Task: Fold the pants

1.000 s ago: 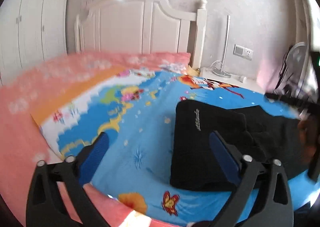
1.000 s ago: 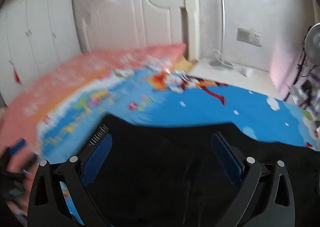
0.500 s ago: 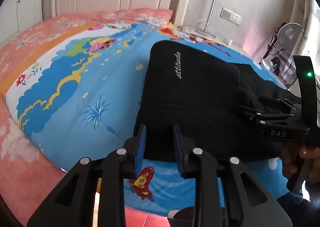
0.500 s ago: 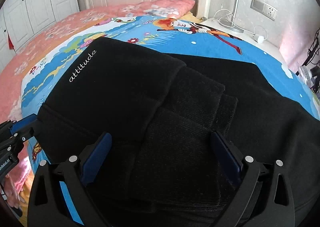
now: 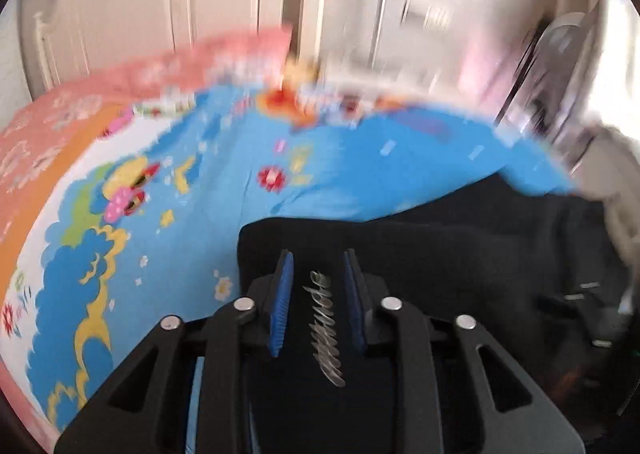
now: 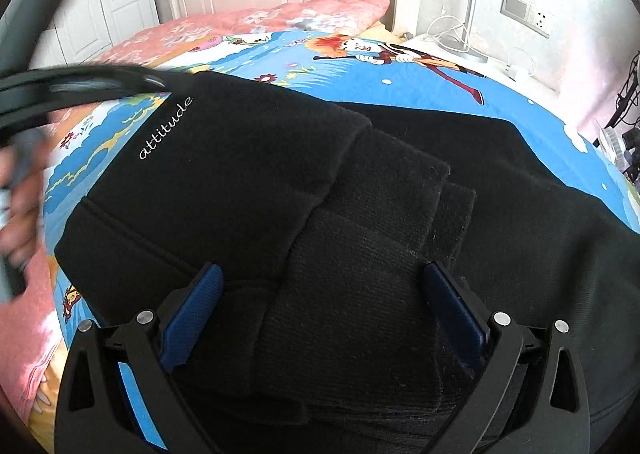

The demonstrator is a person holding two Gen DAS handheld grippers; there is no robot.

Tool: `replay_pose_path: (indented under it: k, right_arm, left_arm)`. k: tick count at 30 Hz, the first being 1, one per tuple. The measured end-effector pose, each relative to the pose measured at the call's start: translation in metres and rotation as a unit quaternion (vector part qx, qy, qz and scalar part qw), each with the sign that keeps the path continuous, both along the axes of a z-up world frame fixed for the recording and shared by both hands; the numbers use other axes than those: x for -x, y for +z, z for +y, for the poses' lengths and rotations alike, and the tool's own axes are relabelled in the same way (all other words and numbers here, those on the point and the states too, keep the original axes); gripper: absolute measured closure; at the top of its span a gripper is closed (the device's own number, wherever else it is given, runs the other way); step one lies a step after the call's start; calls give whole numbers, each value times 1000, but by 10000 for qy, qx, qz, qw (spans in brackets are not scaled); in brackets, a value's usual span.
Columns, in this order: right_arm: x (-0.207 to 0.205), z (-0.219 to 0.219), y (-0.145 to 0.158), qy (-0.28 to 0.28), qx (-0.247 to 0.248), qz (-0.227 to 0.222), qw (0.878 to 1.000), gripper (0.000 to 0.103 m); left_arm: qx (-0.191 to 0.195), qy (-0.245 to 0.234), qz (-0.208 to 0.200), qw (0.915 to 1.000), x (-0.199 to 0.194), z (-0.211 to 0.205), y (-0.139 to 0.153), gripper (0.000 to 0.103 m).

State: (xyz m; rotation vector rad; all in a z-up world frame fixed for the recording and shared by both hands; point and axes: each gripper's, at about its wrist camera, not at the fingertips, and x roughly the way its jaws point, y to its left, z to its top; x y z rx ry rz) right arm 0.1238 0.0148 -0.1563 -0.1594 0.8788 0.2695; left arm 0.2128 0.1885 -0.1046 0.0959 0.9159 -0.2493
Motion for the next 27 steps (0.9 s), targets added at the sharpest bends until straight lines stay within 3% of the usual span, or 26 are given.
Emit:
replay_pose_path:
  k: [1,4,8,11,12,14,18,21,24,27]
  right_arm:
    - [0,-1,0,-7,-25,20,10000,4]
    - [-1,-1,-1,-15,-40,30,10000,4]
    - [-1,-2,-1,-43,-60,39,10000,4]
    - [-2,-5,-3,-92,-163,133,9997,4]
    - [-3,-7,-3,-86,-185,149,9997,4]
    - [-3,-7,-3,-69,-180,151,9997,4]
    - [-2,-6,-4,-104,-163,131,9997,4]
    - [-2,-6,-4,-97,-162,127,9997,4]
    - [-2,-6,-4,-92,-160,126,9998,4]
    - [-1,-5,-4,-88,-159,119,9998,4]
  left_arm:
    - [-170,72,175,9997,-14,0,-11,94]
    - [43,134,385,9992,-28,6,-14,95]
    - [-96,18,-109,9999,-13,-12,12,93]
    - [-379,325,106,9987,-23,-13,-2,86]
    - [-309,384,304,9983,-29,-11,-12,86]
    - [-289,423,108,9986,-27,-16,-3,87]
    - [47,-512,-339,9981,-5,-53,22,85]
    - [268,-1203,-28,9924,-1,-82,12,84]
    - [-189,-1250,239,9917,-9,-102,-21,83]
    - [-94,-1048,271,9941,-12,-102,-15,83]
